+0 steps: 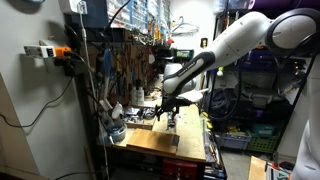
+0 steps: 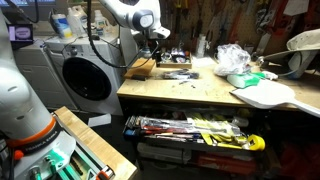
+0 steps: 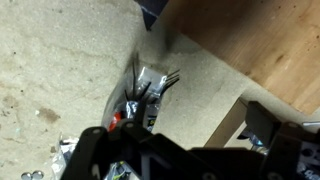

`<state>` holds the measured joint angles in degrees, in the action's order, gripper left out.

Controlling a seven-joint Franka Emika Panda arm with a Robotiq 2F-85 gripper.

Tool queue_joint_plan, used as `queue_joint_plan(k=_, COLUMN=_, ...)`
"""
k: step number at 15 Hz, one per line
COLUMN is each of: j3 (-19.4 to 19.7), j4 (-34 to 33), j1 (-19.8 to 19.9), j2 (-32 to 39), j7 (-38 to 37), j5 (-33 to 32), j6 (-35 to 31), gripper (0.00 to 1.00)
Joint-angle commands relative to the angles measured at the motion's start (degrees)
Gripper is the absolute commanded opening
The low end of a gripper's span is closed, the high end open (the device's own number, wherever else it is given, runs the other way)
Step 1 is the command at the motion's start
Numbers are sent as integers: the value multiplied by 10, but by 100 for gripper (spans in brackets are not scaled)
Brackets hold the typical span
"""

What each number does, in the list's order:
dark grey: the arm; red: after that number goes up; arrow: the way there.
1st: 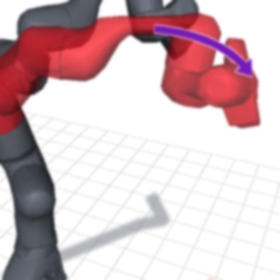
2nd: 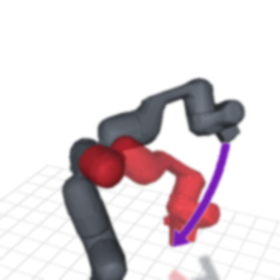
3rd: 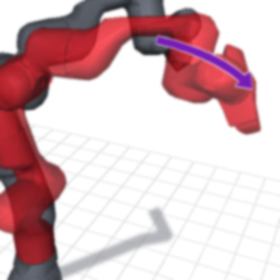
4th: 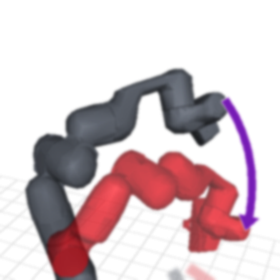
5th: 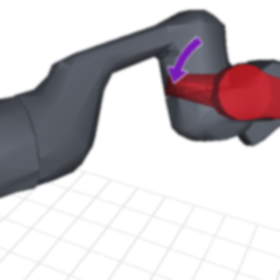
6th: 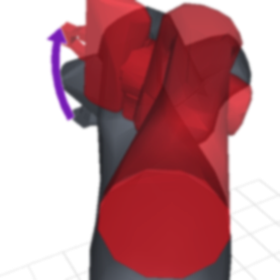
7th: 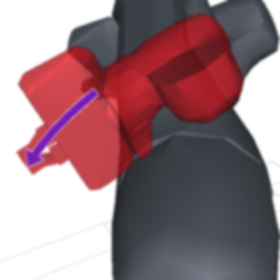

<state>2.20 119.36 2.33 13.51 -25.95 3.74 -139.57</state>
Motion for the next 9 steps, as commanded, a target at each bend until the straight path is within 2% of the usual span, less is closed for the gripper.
queue_joint_plan(k=1, j3=16, j4=18, j1=-8, j2=4, j7=-11, j5=2, j6=6, gripper=100)
queue_joint_plan(k=9, j3=33, j4=71, j1=3, j2=-2, j7=4, j5=14, j6=-20, gripper=100)
